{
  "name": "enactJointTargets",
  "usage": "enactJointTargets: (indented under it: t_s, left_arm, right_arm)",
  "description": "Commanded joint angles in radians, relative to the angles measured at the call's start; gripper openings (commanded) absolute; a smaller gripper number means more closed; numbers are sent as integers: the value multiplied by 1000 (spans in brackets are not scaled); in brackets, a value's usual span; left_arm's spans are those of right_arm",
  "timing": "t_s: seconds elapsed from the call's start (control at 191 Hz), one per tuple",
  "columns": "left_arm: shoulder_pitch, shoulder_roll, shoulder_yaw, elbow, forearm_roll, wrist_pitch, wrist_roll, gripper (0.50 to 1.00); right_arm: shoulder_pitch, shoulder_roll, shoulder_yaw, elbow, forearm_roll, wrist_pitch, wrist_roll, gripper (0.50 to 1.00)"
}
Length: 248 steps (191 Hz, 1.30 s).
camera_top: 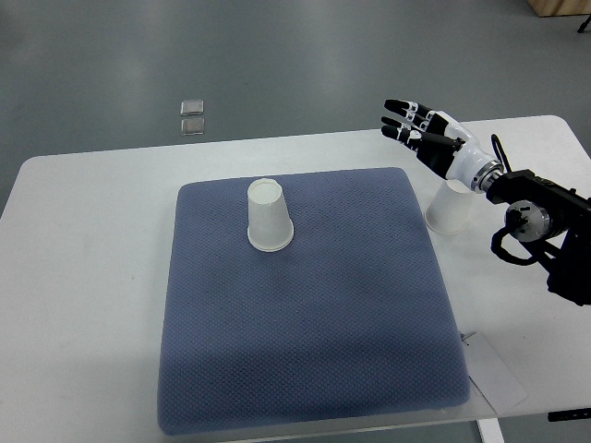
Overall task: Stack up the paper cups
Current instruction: 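Raise the right hand and open its fingers above the second paper cup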
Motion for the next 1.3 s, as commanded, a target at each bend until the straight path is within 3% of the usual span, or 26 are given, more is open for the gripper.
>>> enactJointTargets:
  t_s: [0.0,1.294]
  left_arm:
    - [0,0,-1,-6,0,0,2,1000]
    - [0,0,-3,1,0,0,2,1000]
  right_arm:
    - [0,0,0,0,0,0,0,924]
    - [15,-14,14,-3,3,0,0,926]
